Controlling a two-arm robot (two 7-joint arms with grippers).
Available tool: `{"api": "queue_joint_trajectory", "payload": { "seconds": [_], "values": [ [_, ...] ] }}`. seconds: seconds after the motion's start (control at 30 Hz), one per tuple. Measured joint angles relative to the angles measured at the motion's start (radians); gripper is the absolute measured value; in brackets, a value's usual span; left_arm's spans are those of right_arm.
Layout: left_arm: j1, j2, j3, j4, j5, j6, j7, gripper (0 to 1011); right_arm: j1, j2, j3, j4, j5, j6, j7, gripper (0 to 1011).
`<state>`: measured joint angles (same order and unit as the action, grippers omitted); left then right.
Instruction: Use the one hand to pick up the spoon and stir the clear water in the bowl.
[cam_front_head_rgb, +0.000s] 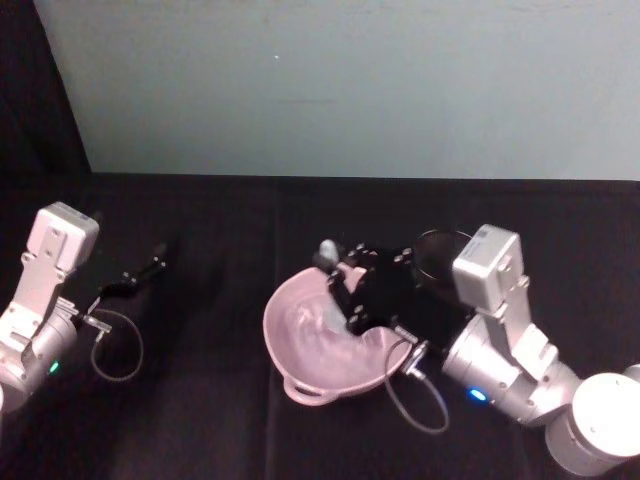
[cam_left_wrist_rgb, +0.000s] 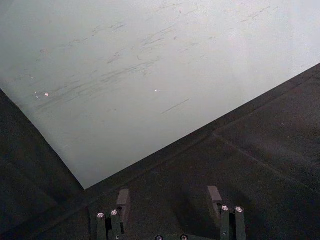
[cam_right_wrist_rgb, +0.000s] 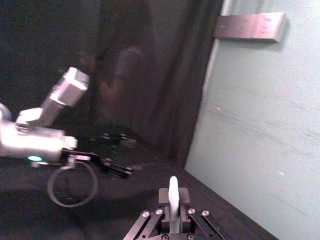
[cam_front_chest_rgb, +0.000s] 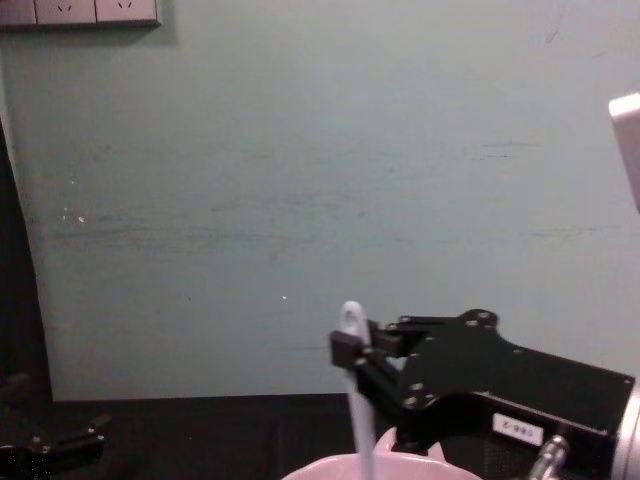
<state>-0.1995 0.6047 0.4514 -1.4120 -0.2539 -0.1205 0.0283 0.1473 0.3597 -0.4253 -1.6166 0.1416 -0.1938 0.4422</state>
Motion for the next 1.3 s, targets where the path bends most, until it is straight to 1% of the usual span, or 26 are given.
{"api": "queue_joint_trajectory", "payload": {
  "seconds": [0.07, 0.2, 0.37, 0.57, 0.6, 0.63, 0.73, 0.83, 0.87, 1.0, 1.13, 1.2, 1.3],
  "values": [
    [0.000, 0.000, 0.000, 0.000, 0.000, 0.000, 0.000, 1005, -0.005, -0.001, -0.019, -0.019, -0.004, 0.000, 0.010, 118],
    [0.000, 0.000, 0.000, 0.000, 0.000, 0.000, 0.000, 1005, -0.011, -0.007, -0.033, -0.034, 0.007, -0.001, 0.018, 117],
    [0.000, 0.000, 0.000, 0.000, 0.000, 0.000, 0.000, 1005, -0.012, -0.020, -0.037, -0.035, 0.037, -0.004, 0.025, 118],
    [0.000, 0.000, 0.000, 0.000, 0.000, 0.000, 0.000, 1005, 0.004, -0.042, -0.033, -0.002, 0.088, -0.006, 0.032, 117],
    [0.000, 0.000, 0.000, 0.000, 0.000, 0.000, 0.000, 1005, 0.008, -0.049, -0.030, 0.012, 0.102, -0.007, 0.032, 118],
    [0.000, 0.000, 0.000, 0.000, 0.000, 0.000, 0.000, 1005, 0.008, -0.049, -0.030, 0.012, 0.102, -0.007, 0.032, 118],
    [0.000, 0.000, 0.000, 0.000, 0.000, 0.000, 0.000, 1005, 0.021, -0.066, -0.015, 0.051, 0.130, -0.011, 0.025, 117],
    [0.000, 0.000, 0.000, 0.000, 0.000, 0.000, 0.000, 1005, 0.029, -0.074, -0.003, 0.073, 0.138, -0.013, 0.012, 118],
    [0.000, 0.000, 0.000, 0.000, 0.000, 0.000, 0.000, 1005, 0.034, -0.080, 0.007, 0.090, 0.143, -0.014, 0.002, 117],
    [0.000, 0.000, 0.000, 0.000, 0.000, 0.000, 0.000, 1005, 0.045, -0.085, 0.031, 0.116, 0.145, -0.020, -0.022, 117],
    [0.000, 0.000, 0.000, 0.000, 0.000, 0.000, 0.000, 1005, 0.046, -0.081, 0.060, 0.124, 0.143, -0.025, -0.041, 118],
    [0.000, 0.000, 0.000, 0.000, 0.000, 0.000, 0.000, 1005, 0.045, -0.079, 0.064, 0.124, 0.142, -0.025, -0.043, 117],
    [0.000, 0.000, 0.000, 0.000, 0.000, 0.000, 0.000, 1005, 0.036, -0.064, 0.083, 0.111, 0.134, -0.026, -0.048, 118]
  ]
}}
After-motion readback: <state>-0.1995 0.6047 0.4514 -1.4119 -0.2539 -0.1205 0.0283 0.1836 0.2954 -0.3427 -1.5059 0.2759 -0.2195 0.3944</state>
